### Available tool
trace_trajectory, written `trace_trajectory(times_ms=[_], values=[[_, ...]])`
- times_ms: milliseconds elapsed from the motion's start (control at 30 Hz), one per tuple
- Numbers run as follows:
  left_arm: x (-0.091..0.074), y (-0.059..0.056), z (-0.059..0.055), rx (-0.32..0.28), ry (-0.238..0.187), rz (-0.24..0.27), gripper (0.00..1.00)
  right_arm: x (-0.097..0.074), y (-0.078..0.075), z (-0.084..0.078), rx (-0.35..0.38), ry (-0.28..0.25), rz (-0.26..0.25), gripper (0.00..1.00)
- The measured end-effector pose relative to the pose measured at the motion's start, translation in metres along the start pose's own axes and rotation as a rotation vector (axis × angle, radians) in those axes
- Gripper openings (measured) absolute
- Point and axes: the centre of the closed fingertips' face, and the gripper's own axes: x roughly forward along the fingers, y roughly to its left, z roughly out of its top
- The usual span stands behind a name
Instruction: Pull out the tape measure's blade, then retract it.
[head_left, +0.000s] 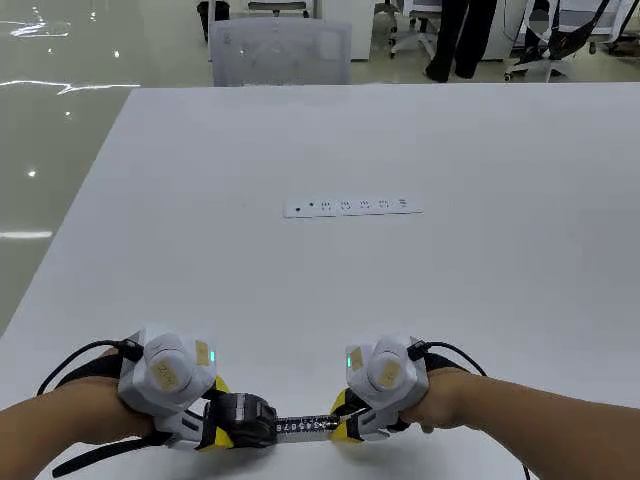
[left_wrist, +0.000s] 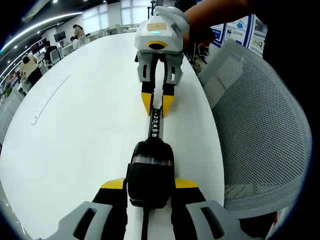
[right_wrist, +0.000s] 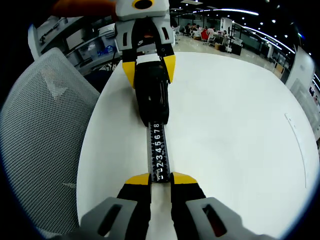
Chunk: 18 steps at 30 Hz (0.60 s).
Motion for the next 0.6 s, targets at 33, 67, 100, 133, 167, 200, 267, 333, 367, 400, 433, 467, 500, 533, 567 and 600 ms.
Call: trace_trajectory(times_ms=[33, 67, 100, 133, 167, 200, 267, 333, 367, 400, 433, 467, 500, 533, 567, 600], values=[[0.000, 0.000, 0.000, -0.001, 0.001, 0.001, 0.30, -0.001, 0.000, -0.001, 0.003, -0.001, 0.000, 0.12], [0.000, 0.000, 0.000, 0.000, 0.001, 0.001, 0.30, -0.001, 0.000, -0.001, 0.005, 0.000, 0.000, 0.12], [0.000, 0.000, 0.000, 0.000, 0.002, 0.002, 0.30, -0.002, 0.000, -0.002, 0.006, 0.000, 0.000, 0.12], [0.000, 0.000, 0.000, -0.001, 0.003, 0.002, 0.30, -0.002, 0.000, -0.002, 0.004, 0.000, 0.001, 0.12], [0.000, 0.000, 0.000, 0.000, 0.003, 0.002, 0.30, -0.002, 0.000, -0.003, 0.002, 0.001, 0.000, 0.12], [0.000, 0.000, 0.000, 0.000, 0.002, 0.002, 0.30, -0.002, 0.000, -0.003, 0.002, 0.002, 0.000, 0.12], [0.000, 0.000, 0.000, -0.001, 0.003, 0.003, 0.30, -0.003, 0.000, -0.005, 0.002, 0.004, 0.001, 0.12], [0.000, 0.000, 0.000, -0.004, 0.004, 0.003, 0.30, -0.005, -0.001, -0.007, 0.004, 0.006, 0.001, 0.12], [0.000, 0.000, 0.000, -0.004, 0.005, 0.003, 0.30, -0.005, -0.001, -0.007, 0.005, 0.007, 0.002, 0.12], [0.000, 0.000, -0.001, -0.004, 0.007, 0.003, 0.30, -0.005, -0.001, -0.008, 0.005, 0.009, 0.000, 0.12], [0.001, 0.000, -0.001, -0.004, 0.008, 0.003, 0.30, -0.006, -0.001, -0.009, 0.005, 0.009, 0.000, 0.12], [0.001, 0.000, -0.001, -0.004, 0.009, 0.002, 0.30, -0.006, -0.001, -0.009, 0.005, 0.009, -0.001, 0.12], [0.001, 0.000, -0.001, -0.003, 0.008, 0.001, 0.30, -0.006, -0.001, -0.010, 0.007, 0.008, 0.000, 0.12], [0.001, 0.000, -0.001, -0.003, 0.008, 0.000, 0.30, -0.006, 0.000, -0.010, 0.008, 0.008, -0.001, 0.12], [0.001, 0.000, -0.001, -0.002, 0.008, 0.000, 0.30, -0.006, 0.000, -0.011, 0.008, 0.009, -0.002, 0.12], [0.001, 0.000, -0.001, -0.004, 0.007, 0.000, 0.30, -0.006, 0.000, -0.011, 0.007, 0.009, -0.002, 0.12]])
